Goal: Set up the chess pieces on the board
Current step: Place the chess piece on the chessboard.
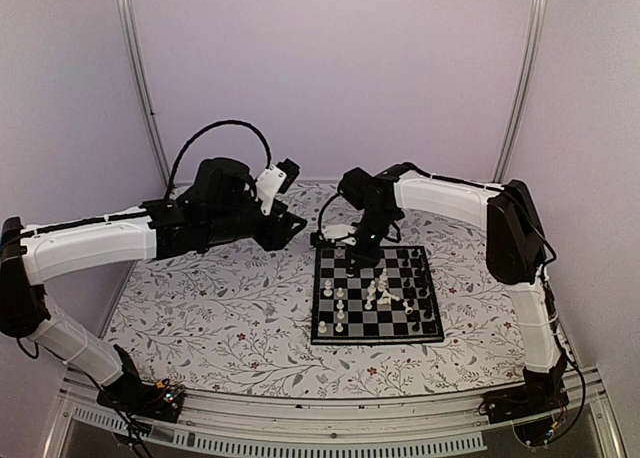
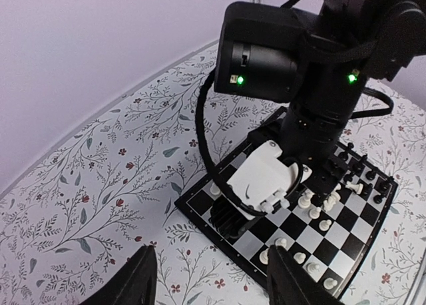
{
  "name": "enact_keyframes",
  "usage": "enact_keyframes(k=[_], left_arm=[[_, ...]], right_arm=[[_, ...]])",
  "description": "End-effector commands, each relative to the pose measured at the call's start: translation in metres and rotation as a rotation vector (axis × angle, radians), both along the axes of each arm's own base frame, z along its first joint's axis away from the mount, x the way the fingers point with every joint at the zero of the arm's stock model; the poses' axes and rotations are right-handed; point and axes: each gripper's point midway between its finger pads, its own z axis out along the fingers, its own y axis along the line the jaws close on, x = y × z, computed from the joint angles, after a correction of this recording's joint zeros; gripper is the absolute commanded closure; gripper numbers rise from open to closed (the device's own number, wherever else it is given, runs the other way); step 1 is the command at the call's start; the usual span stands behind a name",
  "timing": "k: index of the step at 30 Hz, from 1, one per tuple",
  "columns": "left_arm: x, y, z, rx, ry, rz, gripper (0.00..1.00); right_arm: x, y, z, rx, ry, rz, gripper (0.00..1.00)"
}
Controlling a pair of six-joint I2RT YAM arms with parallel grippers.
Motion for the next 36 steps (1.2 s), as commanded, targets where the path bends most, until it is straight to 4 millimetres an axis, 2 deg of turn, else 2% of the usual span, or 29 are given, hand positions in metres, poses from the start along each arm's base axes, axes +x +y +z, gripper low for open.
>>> enact_keyframes(k=[1,11,26,29,33,36], left_arm=[[0.004,0.010,0.003,0.003,-0.015,0.030,0.42],[0.007,0.015,0.001,0.015,-0.017,0.047,0.42],[0.006,0.017,-0.004,0.019,-0.005,0.051,0.42],[0.006,0.017,-0.005,0.019,-0.003,0.051,0.42],[0.005,0.018,-0.007,0.019,0.001,0.052,0.42],[0.004,0.018,-0.010,0.017,0.010,0.056,0.42]], right_arm=[[-0.003,0.013,-0.004,0.018,0.008,0.027,0.91],[-0.006,0.020,-0.022,0.009,0.032,0.045,0.89],[-0.013,0.030,-0.034,0.019,0.051,0.066,0.86],[-0.015,0.029,-0.036,0.010,0.058,0.069,0.84],[-0.015,0.029,-0.037,0.004,0.053,0.067,0.75],[-0.010,0.029,-0.027,0.015,0.025,0.061,0.71]])
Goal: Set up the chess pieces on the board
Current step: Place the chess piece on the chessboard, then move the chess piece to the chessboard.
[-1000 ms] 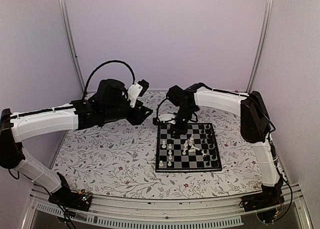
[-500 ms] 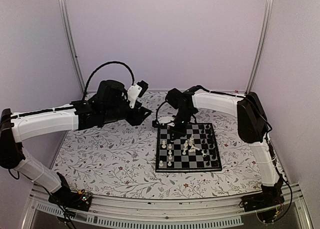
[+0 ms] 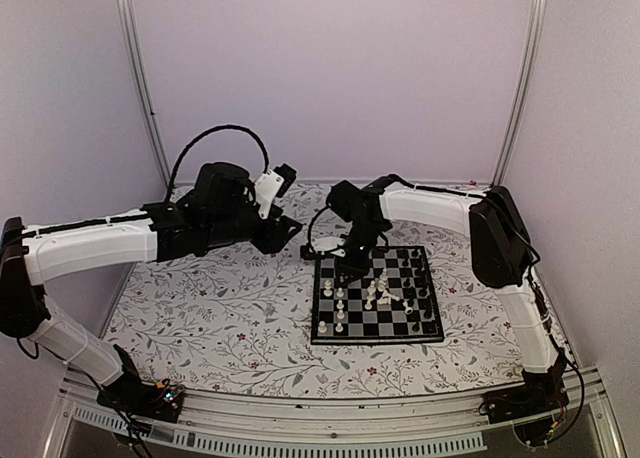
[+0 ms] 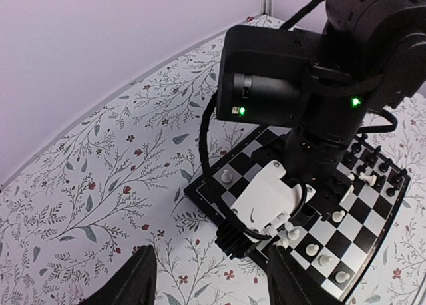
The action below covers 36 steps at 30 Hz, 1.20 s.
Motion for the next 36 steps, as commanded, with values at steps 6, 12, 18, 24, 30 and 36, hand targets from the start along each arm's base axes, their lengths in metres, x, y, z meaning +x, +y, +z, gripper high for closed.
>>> enact_keyframes(k=[6,12,18,24,30,36], left_arm=[[-0.003,0.010,-0.012,-0.011,0.046,0.028,0.42],[-0.006,0.008,-0.035,-0.001,0.109,0.017,0.43],[-0.006,-0.008,-0.054,0.002,0.165,-0.048,0.45],[0.001,-0.033,-0.078,0.030,0.246,-0.108,0.46],[-0.002,-0.069,-0.108,0.073,0.382,-0.235,0.47],[-0.009,-0.084,-0.137,0.175,0.476,-0.282,0.50]], right_arm=[[0.015,0.003,0.033,0.029,-0.108,-0.014,0.67],[0.011,-0.010,0.072,0.080,-0.093,-0.033,0.61],[0.004,-0.045,0.089,0.119,-0.046,-0.068,0.58],[0.016,-0.093,0.106,0.260,-0.011,-0.232,0.58],[0.011,-0.121,0.096,0.340,-0.012,-0.350,0.57],[0.011,-0.127,0.088,0.329,-0.013,-0.364,0.57]])
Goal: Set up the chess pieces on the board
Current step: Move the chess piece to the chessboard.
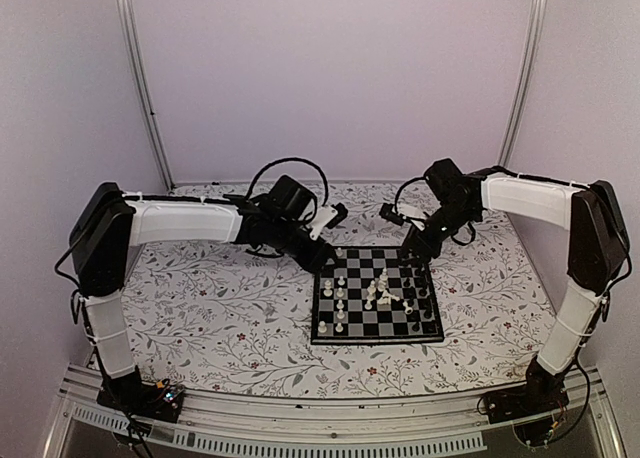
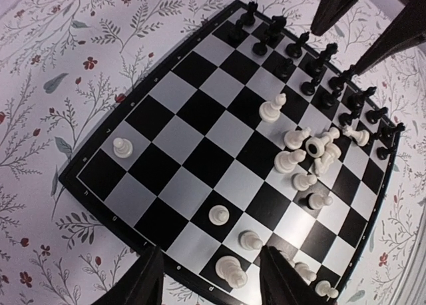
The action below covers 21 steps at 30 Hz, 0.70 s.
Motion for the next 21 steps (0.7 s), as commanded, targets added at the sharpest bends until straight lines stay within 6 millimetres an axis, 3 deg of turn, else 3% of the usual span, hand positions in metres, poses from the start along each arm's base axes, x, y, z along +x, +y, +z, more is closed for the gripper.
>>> enact_keyframes(k=[1,6,12,21], left_arm=[[-0.018,-0.003,-0.026,0.098,0.095,-0.070,0.50],[-0.023,0.006,-0.047,0.200,0.095,-0.084,0.51],[-0.023,0.005,-0.056,0.224,0.104,-0.097,0.52],[-0.020,0.000,-0.063,0.237,0.104,-0.109,0.65]], right_arm=[[0.005,0.011,0.015,0.068,-0.047,-0.001,0.57],[0.005,0.010,0.012,0.063,-0.043,0.001,0.57],[0.004,0.011,0.007,0.058,-0.030,0.003,0.56],[0.005,0.010,0.001,0.045,-0.012,0.001,0.56]])
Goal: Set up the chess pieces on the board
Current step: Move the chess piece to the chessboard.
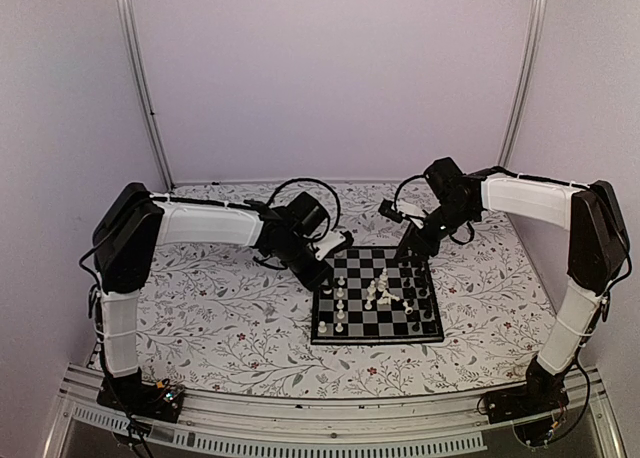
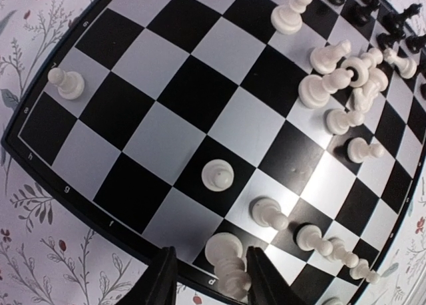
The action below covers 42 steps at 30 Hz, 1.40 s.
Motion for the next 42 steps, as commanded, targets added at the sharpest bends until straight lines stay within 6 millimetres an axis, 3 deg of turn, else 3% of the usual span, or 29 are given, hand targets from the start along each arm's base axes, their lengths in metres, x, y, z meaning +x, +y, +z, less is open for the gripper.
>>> enact_keyframes(k=[1,3,8,19,31,34,37,42], left_arm=[[0.001,-0.006,-0.001,0.014,-0.010,-0.024,0.69],[0.001,-0.005,-0.001,0.021,-0.010,-0.027,0.75],[0.008,-0.004,0.002,0.032,-0.047,-0.019,0.76],[0.024,-0.007,0.004,0.032,-0.106,0.009,0.77],[0.026,-0.017,0.006,-0.004,-0.096,0.001,0.76],[0.027,-0.019,0.017,-0.023,-0.109,0.007,0.66],[0.029,-0.023,0.043,-0.070,-0.149,0.015,0.59],[0.031,-0.024,0.082,-0.143,-0.220,0.030,0.57]], right_arm=[[-0.001,0.004,-0.002,0.011,0.016,0.005,0.56],[-0.001,0.004,-0.003,0.008,0.018,0.005,0.56],[-0.001,0.004,-0.008,0.002,0.029,0.005,0.55],[-0.001,0.003,-0.012,-0.006,0.042,0.008,0.54],[-0.003,0.003,-0.016,-0.011,0.058,0.013,0.53],[-0.004,0.004,-0.016,-0.010,0.063,0.016,0.53],[-0.004,0.002,-0.017,-0.016,0.056,0.018,0.53],[-0.001,0.008,-0.019,-0.007,0.067,0.033,0.53]])
